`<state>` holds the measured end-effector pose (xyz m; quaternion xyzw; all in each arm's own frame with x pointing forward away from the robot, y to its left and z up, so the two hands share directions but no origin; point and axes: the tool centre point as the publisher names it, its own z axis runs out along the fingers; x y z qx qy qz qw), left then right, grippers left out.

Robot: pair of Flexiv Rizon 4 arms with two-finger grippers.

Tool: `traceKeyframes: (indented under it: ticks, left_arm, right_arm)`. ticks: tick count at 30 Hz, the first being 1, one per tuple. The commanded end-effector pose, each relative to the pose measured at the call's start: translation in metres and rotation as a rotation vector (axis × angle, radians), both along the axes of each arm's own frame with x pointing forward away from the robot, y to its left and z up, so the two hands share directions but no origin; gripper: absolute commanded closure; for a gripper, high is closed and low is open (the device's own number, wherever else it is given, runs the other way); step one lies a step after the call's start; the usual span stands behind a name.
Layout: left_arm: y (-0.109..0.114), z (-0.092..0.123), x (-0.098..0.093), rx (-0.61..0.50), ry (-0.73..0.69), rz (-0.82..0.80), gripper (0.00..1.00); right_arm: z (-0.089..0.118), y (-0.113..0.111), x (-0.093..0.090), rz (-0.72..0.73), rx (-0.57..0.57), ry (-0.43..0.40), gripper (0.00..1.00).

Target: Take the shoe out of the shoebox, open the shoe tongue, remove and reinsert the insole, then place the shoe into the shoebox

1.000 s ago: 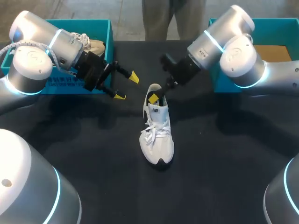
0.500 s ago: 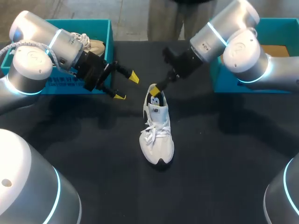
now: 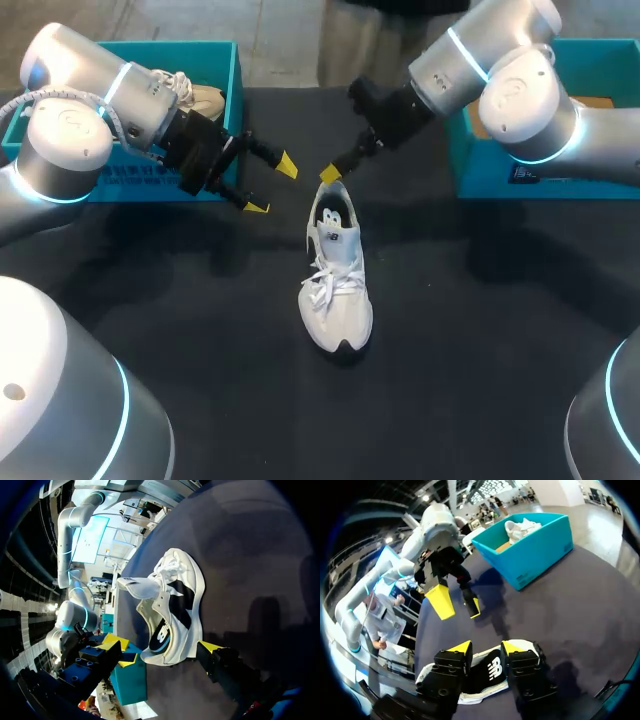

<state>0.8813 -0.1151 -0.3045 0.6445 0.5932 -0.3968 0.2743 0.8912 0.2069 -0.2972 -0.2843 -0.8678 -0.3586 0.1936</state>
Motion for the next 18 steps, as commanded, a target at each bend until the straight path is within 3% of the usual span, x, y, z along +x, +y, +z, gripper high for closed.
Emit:
traceKeyframes:
  ticks: [1,2,10,11,12,18]
  left_arm:
    - [-0.001,-0.001,-0.001,0.001,-0.003,0.002,0.00]
    - [-0.001,-0.001,-0.001,0.001,-0.003,0.002,0.00]
    - [-0.001,-0.001,-0.001,0.001,-0.003,0.002,0.00]
    - [-0.001,-0.001,-0.001,0.001,-0.003,0.002,0.00]
    - [-0.001,-0.001,-0.001,0.001,-0.003,0.002,0.00]
    - [-0.001,-0.001,-0.001,0.001,-0.003,0.002,0.00]
  right_arm:
    - [0.005,-0.002,-0.011,-0.062,-0.021,-0.013,0.84]
    - [0.009,-0.003,-0.015,-0.153,-0.006,-0.011,1.00]
    - [0.017,-0.006,-0.023,-0.327,-0.077,0.009,1.00]
    - [0.023,-0.008,-0.024,-0.353,-0.203,0.003,1.00]
    - [0.026,-0.009,-0.025,-0.368,-0.237,-0.011,1.00]
    - [0.026,-0.009,-0.025,-0.368,-0.237,-0.011,1.00]
